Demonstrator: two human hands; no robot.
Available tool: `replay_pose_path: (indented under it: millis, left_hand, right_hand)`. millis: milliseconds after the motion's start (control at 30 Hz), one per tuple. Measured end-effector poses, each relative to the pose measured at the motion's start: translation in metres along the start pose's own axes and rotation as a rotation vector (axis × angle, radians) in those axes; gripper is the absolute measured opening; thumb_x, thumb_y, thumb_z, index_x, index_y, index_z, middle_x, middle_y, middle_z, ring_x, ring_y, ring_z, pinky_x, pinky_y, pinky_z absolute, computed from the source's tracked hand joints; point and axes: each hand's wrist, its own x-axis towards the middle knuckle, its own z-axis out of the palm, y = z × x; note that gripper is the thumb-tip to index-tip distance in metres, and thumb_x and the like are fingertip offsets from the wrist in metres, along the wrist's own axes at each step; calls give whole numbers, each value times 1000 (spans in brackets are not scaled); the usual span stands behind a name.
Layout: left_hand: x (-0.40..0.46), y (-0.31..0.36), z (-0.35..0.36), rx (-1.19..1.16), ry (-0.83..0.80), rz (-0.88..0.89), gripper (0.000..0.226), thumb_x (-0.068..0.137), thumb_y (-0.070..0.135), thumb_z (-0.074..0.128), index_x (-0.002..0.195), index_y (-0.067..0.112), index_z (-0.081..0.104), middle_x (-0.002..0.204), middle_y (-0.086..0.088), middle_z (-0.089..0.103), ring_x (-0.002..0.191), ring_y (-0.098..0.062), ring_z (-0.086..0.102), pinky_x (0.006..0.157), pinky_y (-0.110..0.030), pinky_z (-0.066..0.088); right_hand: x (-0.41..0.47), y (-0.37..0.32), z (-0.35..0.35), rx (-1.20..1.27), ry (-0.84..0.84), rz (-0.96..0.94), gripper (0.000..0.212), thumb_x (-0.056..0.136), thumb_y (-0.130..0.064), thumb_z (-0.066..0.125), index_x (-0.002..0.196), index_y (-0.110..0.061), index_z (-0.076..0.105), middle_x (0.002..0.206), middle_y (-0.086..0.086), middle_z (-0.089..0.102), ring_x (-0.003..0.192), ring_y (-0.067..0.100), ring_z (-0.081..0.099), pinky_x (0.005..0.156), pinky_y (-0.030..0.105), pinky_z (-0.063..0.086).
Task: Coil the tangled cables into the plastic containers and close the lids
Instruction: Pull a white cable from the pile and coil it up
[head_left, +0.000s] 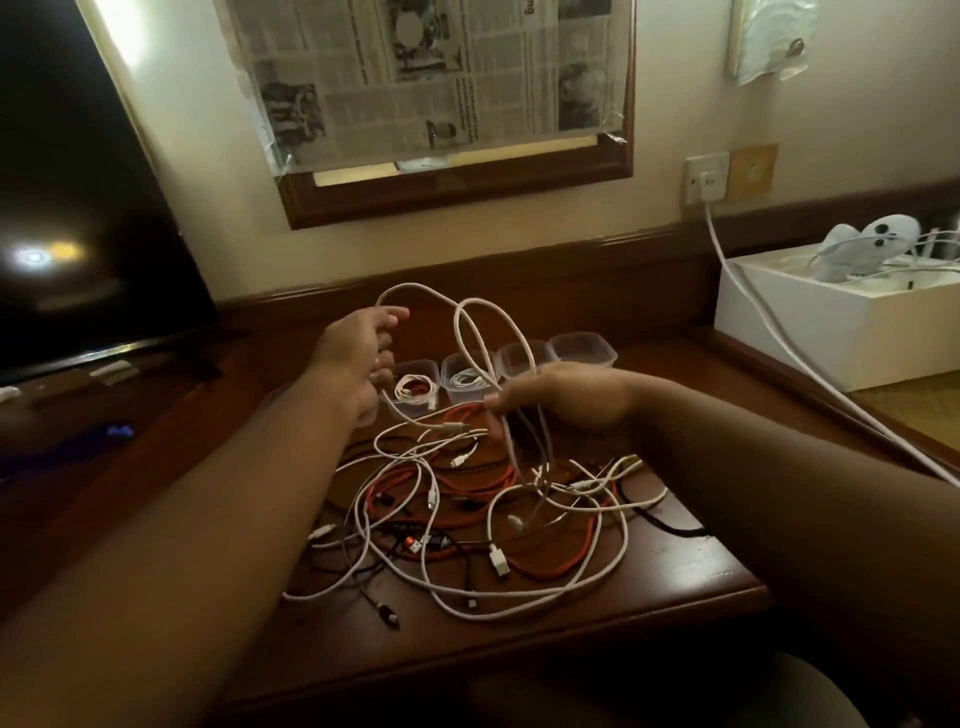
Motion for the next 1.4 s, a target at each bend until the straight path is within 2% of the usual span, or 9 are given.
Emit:
replay_pose_path:
  millis: [233,367,500,667,833,900,1033,1167,1400]
  left_hand:
    - [-67,30,-23,-64,-243,-63,35,94,12,33,106,10,66,60,3,34,47,-6,22,47,-20,10]
    - [-94,29,-34,-74,-312,-75,32,96,9,33,107,10,64,62,2,36,46,-5,23,42,-16,15]
    - [-113,32,-46,-116,-385,-85,31,97,9,34,108,9,64,63,2,37,47,-4,24,39,-15,17]
    - [-132,38,-50,-56,-405,-36,29,98,8,38,113,9,63,64,3,40,48,-4,25,44,-16,15]
    - [-143,38,-34,-109,-299,-31,26,100,4,36,107,8,61,62,1,42,44,-3,28,36,-13,21]
    - [-146,37,-27,-182,-250,-60,27,100,3,34,105,7,60,63,-1,43,43,-3,30,34,-14,24]
    - [-147,35,-19,-429,-175,-158,28,99,2,32,97,4,59,67,-4,41,42,-4,33,34,-14,27]
    - [-147,33,-19,-582,-112,-156,26,99,1,34,97,0,60,72,-5,40,56,-8,38,42,-15,37]
    - [-133,2,-37,668,-90,304,55,107,41,29,83,11,69,84,-9,64,80,-17,58,66,-27,40]
  right_hand:
    - [-5,38,54,-262,-251,187,57,88,-30,58,137,-1,52,138,16,56,125,26,54,109,38,42]
    - [-13,41,64,-392,-272,212,84,75,-42,72,149,-20,40,139,-3,53,131,18,49,105,32,41]
    - [-25,47,56,-183,-251,129,122,54,-66,85,152,-19,31,148,9,49,137,26,45,116,46,33]
    - [-33,29,78,-66,182,-85,50,89,-53,60,125,-18,58,125,11,63,110,21,64,91,35,54]
    - [-27,8,103,-353,769,-441,27,87,-37,70,100,-23,52,93,2,60,77,14,60,66,25,54]
    - [-29,2,111,-494,702,-494,24,87,-39,70,95,-23,54,89,1,60,75,17,60,64,27,54]
    - [-22,2,129,-760,394,-236,25,91,-46,63,102,-24,58,98,1,64,88,17,65,80,36,59]
    - [-16,9,135,-571,411,-210,23,104,-33,45,87,-22,56,81,4,62,71,21,61,73,43,57]
    - [-23,-8,122,88,330,-211,34,106,-35,33,85,-14,51,58,-5,35,48,11,26,43,23,23]
